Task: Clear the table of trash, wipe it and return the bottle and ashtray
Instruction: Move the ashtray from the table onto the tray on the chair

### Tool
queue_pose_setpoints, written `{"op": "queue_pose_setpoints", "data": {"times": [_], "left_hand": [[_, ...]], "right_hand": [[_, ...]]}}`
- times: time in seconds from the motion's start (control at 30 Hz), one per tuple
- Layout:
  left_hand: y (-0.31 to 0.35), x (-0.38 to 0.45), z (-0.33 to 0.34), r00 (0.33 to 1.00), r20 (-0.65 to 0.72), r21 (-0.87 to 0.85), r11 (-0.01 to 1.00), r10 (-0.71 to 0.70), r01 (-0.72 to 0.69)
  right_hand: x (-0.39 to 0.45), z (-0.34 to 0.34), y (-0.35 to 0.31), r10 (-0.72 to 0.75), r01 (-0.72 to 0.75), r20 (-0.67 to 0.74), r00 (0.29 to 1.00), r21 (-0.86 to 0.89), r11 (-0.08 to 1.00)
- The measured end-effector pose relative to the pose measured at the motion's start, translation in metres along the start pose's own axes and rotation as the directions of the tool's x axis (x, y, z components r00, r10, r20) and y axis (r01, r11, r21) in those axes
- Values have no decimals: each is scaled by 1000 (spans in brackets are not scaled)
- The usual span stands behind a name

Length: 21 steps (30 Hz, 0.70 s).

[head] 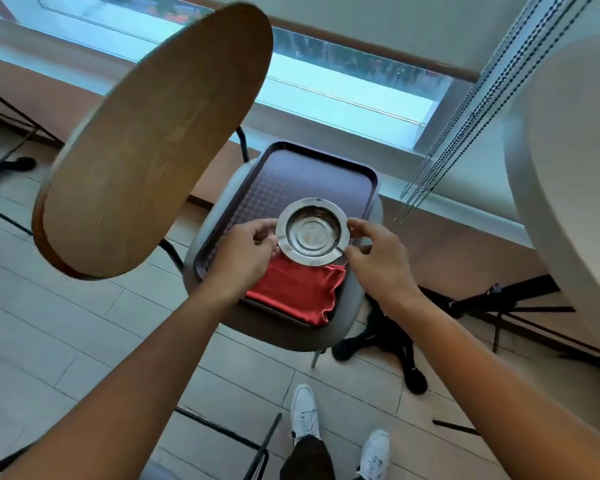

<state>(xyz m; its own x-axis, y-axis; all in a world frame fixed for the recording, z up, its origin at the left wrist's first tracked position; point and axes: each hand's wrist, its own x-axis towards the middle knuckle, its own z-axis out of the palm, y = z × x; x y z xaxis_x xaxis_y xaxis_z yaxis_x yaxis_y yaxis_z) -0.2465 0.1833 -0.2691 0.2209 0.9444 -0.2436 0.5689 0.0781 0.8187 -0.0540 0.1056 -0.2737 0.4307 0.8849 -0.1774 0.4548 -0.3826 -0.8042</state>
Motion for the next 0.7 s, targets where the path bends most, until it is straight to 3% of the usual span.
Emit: {"op": "queue_pose_setpoints", "data": {"times": [0.4, 0.7], "left_hand": [[-39, 111, 62, 994, 112, -64, 998, 13, -6], [-57, 152, 82, 992, 121, -51, 998, -36, 43]], "right_hand": [[85, 33, 52, 121, -128, -100, 988, -58, 990], [112, 50, 66, 186, -193, -114, 976, -50, 980]]}}
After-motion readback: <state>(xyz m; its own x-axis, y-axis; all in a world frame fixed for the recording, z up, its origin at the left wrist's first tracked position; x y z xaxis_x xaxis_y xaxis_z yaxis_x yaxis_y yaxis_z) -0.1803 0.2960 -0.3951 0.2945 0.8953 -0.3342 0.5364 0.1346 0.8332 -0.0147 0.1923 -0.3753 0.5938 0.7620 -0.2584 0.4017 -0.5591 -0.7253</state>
